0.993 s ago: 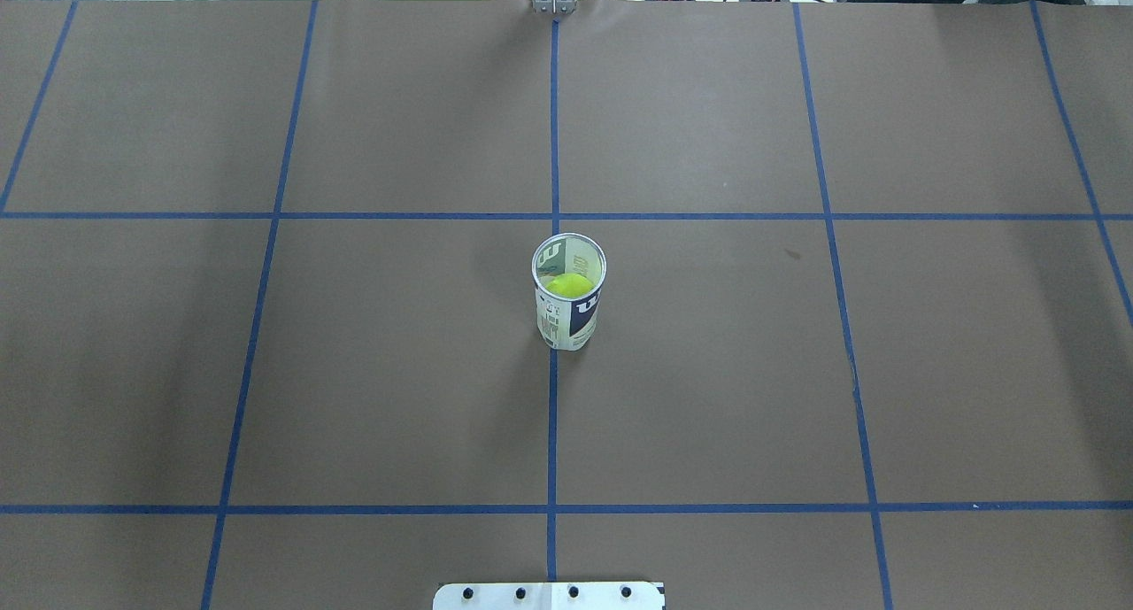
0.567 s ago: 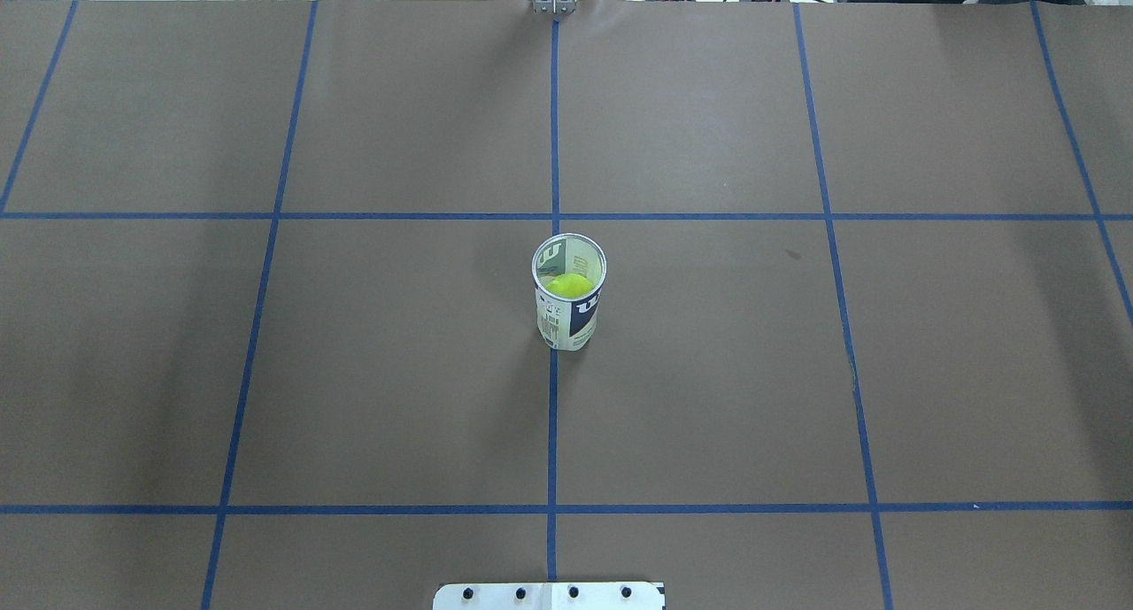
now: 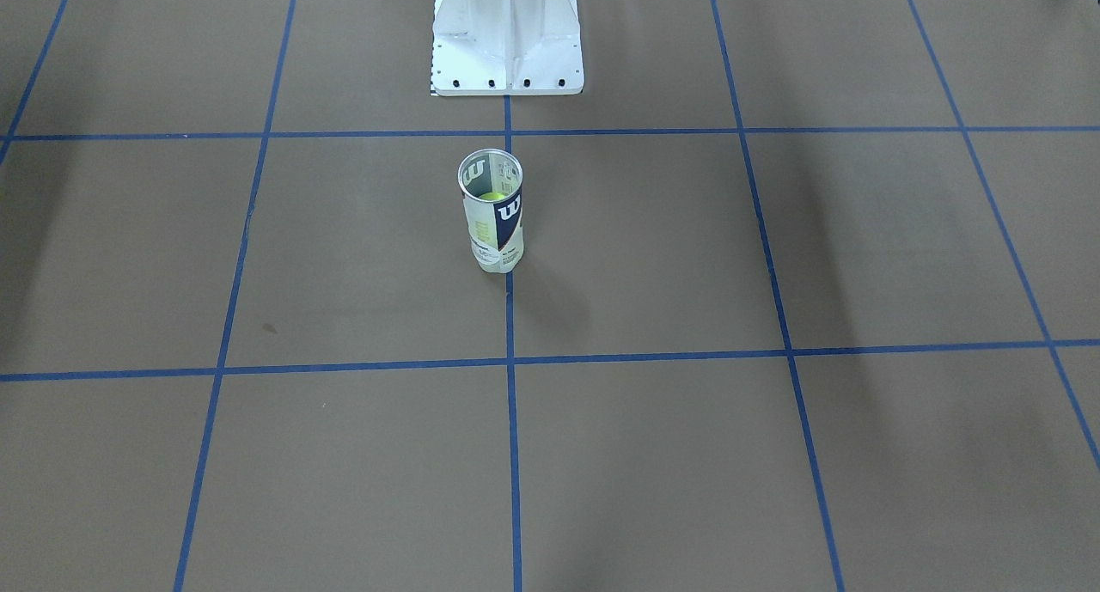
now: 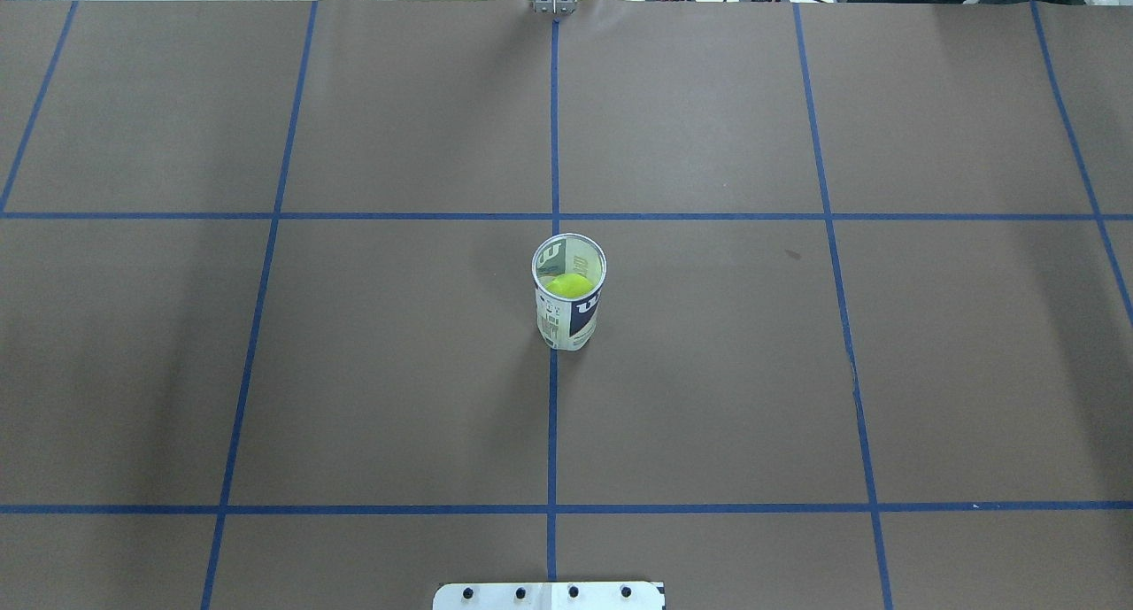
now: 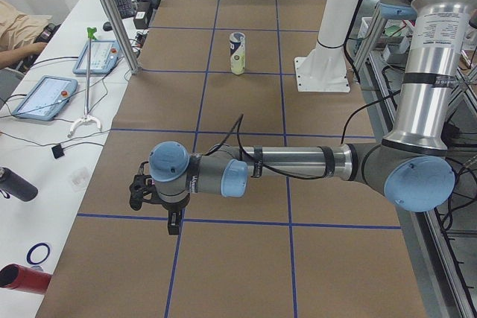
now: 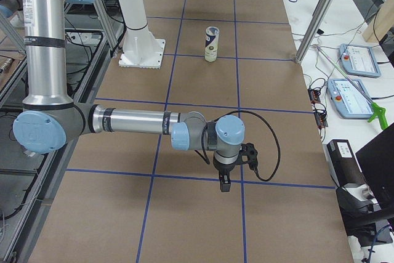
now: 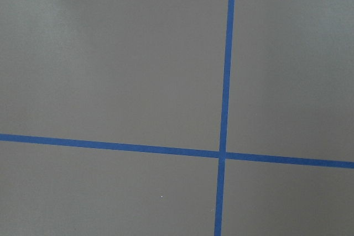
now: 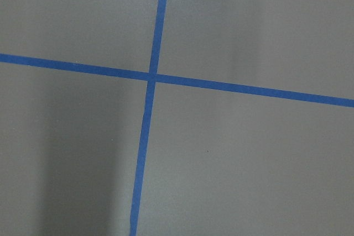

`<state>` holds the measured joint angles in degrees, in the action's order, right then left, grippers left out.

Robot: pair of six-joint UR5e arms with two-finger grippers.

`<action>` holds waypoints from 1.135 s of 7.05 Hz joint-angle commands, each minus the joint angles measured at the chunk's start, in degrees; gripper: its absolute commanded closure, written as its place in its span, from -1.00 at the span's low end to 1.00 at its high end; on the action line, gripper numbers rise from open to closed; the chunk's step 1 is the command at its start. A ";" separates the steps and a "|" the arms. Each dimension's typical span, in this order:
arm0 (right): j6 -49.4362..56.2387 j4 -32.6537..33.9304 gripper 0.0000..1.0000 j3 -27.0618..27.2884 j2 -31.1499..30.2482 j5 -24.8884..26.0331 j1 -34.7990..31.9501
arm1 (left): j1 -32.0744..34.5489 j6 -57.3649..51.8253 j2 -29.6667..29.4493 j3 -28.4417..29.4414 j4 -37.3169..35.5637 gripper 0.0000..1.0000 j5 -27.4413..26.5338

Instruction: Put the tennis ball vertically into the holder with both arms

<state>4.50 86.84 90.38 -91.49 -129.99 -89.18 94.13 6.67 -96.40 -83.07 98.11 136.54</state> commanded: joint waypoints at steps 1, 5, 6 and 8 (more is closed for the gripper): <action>-0.02 0.00 -1.00 -0.03 -0.09 0.00 0.06 | -0.79 0.01 0.42 -0.08 0.07 -1.00 -0.13; -0.02 0.00 -1.00 -0.03 -0.09 0.00 0.06 | -0.87 0.01 1.04 0.10 0.16 -1.00 -0.04; -0.02 0.00 -1.00 -0.12 -0.09 0.00 0.06 | -0.87 0.01 1.13 0.10 0.24 -1.00 -0.04; 0.07 0.00 -1.00 -0.47 -0.09 0.00 0.06 | -0.87 0.01 1.13 0.10 0.16 -1.00 -0.04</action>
<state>4.50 86.84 90.19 -91.58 -129.99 -89.12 93.25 6.68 -95.31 -82.96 98.28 136.45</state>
